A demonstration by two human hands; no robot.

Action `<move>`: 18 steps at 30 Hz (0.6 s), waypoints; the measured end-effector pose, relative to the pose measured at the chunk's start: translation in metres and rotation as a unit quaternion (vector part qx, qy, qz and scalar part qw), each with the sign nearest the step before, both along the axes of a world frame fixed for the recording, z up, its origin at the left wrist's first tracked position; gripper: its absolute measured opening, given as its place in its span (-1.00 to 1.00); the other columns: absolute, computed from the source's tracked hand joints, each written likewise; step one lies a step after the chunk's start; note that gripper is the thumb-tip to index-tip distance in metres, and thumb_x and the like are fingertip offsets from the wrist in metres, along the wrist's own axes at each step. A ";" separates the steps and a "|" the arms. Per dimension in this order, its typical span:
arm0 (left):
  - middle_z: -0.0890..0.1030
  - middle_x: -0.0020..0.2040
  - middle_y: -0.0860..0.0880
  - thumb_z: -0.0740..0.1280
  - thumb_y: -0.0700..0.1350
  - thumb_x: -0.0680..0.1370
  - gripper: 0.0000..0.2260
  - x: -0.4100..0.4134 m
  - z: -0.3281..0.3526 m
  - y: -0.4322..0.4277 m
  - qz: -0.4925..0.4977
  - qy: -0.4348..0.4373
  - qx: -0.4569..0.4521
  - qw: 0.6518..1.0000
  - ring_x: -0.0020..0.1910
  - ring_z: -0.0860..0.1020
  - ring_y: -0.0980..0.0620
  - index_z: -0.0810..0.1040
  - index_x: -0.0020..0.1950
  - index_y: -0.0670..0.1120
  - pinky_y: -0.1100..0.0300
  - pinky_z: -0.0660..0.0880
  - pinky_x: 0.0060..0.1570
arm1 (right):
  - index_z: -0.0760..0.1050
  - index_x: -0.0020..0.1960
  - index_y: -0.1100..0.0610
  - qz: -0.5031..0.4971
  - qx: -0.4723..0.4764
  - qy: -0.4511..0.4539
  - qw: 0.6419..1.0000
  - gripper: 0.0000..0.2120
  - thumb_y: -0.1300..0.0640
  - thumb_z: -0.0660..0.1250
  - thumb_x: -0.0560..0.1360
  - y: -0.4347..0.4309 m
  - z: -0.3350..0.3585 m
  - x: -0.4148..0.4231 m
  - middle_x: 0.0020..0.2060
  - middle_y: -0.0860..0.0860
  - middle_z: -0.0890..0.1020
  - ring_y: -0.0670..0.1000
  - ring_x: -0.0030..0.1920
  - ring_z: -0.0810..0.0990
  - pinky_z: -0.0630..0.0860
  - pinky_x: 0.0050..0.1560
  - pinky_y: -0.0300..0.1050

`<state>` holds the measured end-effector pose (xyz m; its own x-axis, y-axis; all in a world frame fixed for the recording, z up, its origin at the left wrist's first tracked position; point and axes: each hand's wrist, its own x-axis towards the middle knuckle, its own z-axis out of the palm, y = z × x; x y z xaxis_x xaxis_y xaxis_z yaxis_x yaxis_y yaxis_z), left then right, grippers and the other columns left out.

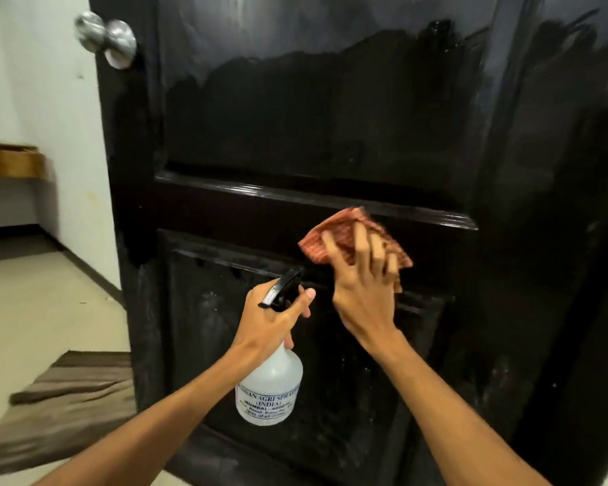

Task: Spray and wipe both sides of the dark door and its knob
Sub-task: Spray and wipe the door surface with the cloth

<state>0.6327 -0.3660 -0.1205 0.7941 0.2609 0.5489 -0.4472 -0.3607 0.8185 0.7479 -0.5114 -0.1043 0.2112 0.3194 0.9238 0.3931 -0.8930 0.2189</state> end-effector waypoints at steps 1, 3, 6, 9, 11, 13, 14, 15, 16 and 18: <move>0.72 -0.19 -0.14 0.42 -0.07 0.65 -0.81 -0.002 -0.001 0.008 0.009 -0.004 -0.002 1.000 -0.61 0.50 -0.14 0.63 -0.11 -0.13 -0.18 0.63 -0.26 | 0.35 0.57 -0.09 0.007 -0.081 -0.012 0.997 -0.31 0.02 0.38 0.44 0.014 -0.006 0.002 0.53 0.18 0.21 0.23 0.46 0.25 0.18 0.36 0.20; 0.72 -0.20 -0.14 0.42 -0.07 0.65 -0.82 -0.007 -0.005 0.032 0.034 -0.003 -0.003 0.999 -0.61 0.50 -0.11 0.63 -0.10 -0.13 -0.25 0.59 -0.39 | 0.36 0.55 -0.10 0.031 -0.130 -0.020 0.991 -0.33 0.06 0.35 0.44 0.035 -0.008 0.007 0.54 0.14 0.21 0.21 0.47 0.27 0.20 0.35 0.17; 0.71 -0.19 -0.14 0.42 -0.07 0.65 -0.83 -0.012 -0.010 0.064 0.068 -0.002 -0.004 0.998 -0.60 0.50 -0.05 0.62 -0.10 -0.12 -0.22 0.57 -0.45 | 0.41 0.52 -0.10 0.023 0.027 0.018 0.999 -0.39 0.16 0.22 0.48 0.049 -0.003 0.003 0.52 0.16 0.24 0.22 0.46 0.27 0.20 0.35 0.23; 0.70 -0.21 -0.14 0.44 -0.08 0.64 -0.83 -0.017 -0.019 0.103 0.121 -0.003 -0.021 0.992 -0.59 0.50 -0.03 0.62 -0.10 -0.13 -0.18 0.55 -0.47 | 0.39 0.54 -0.06 0.042 -0.087 -0.008 0.995 -0.32 0.15 0.28 0.42 0.096 -0.030 0.003 0.53 0.18 0.26 0.24 0.45 0.26 0.20 0.36 0.20; 0.69 -0.22 -0.14 0.44 -0.07 0.63 -0.83 -0.019 -0.026 0.127 0.153 0.001 -0.025 0.988 -0.59 0.51 -0.05 0.62 -0.11 -0.13 -0.13 0.54 -0.49 | 0.40 0.53 -0.01 0.080 -0.217 0.015 0.973 -0.27 0.13 0.38 0.35 0.131 -0.045 0.003 0.52 0.18 0.30 0.24 0.45 0.31 0.21 0.37 0.16; 0.69 -0.23 -0.14 0.45 -0.08 0.63 -0.84 -0.021 -0.036 0.158 0.188 0.009 -0.027 0.982 -0.58 0.52 -0.04 0.62 -0.11 -0.12 -0.05 0.55 -0.50 | 0.38 0.54 0.03 0.100 -0.230 0.025 0.968 -0.28 0.14 0.35 0.37 0.172 -0.038 0.004 0.50 0.20 0.31 0.25 0.43 0.33 0.22 0.37 0.15; 0.69 -0.23 -0.14 0.45 -0.08 0.62 -0.84 -0.021 -0.039 0.169 0.199 0.012 -0.030 0.979 -0.57 0.53 -0.04 0.62 -0.10 -0.12 -0.02 0.56 -0.50 | 0.36 0.55 0.04 0.093 -0.225 0.033 0.969 -0.29 0.14 0.31 0.39 0.187 -0.028 0.002 0.49 0.21 0.30 0.24 0.42 0.32 0.22 0.36 0.15; 0.69 -0.23 -0.13 0.45 -0.08 0.62 -0.85 -0.022 -0.042 0.179 0.213 0.015 -0.035 0.976 -0.55 0.55 -0.05 0.62 -0.10 -0.12 -0.02 0.57 -0.48 | 0.33 0.57 0.05 0.085 -0.227 0.035 0.969 -0.30 0.13 0.27 0.41 0.202 -0.022 0.001 0.49 0.21 0.29 0.24 0.42 0.29 0.22 0.35 0.14; 0.69 -0.24 -0.13 0.45 -0.09 0.62 -0.84 -0.022 -0.045 0.192 0.228 0.017 -0.037 0.973 -0.52 0.57 -0.08 0.62 -0.10 -0.12 -0.04 0.59 -0.47 | 0.30 0.58 0.06 0.078 -0.246 0.031 0.966 -0.31 0.11 0.23 0.44 0.220 -0.020 0.000 0.50 0.22 0.27 0.25 0.43 0.27 0.21 0.35 0.14; 0.69 -0.24 -0.13 0.44 -0.09 0.63 -0.83 -0.021 -0.050 0.212 0.250 0.019 -0.041 0.967 -0.52 0.57 -0.11 0.62 -0.11 -0.14 -0.09 0.59 -0.46 | 0.29 0.58 0.10 0.075 -0.306 0.024 0.949 -0.33 0.05 0.22 0.47 0.250 -0.030 0.003 0.53 0.22 0.27 0.26 0.46 0.25 0.19 0.39 0.14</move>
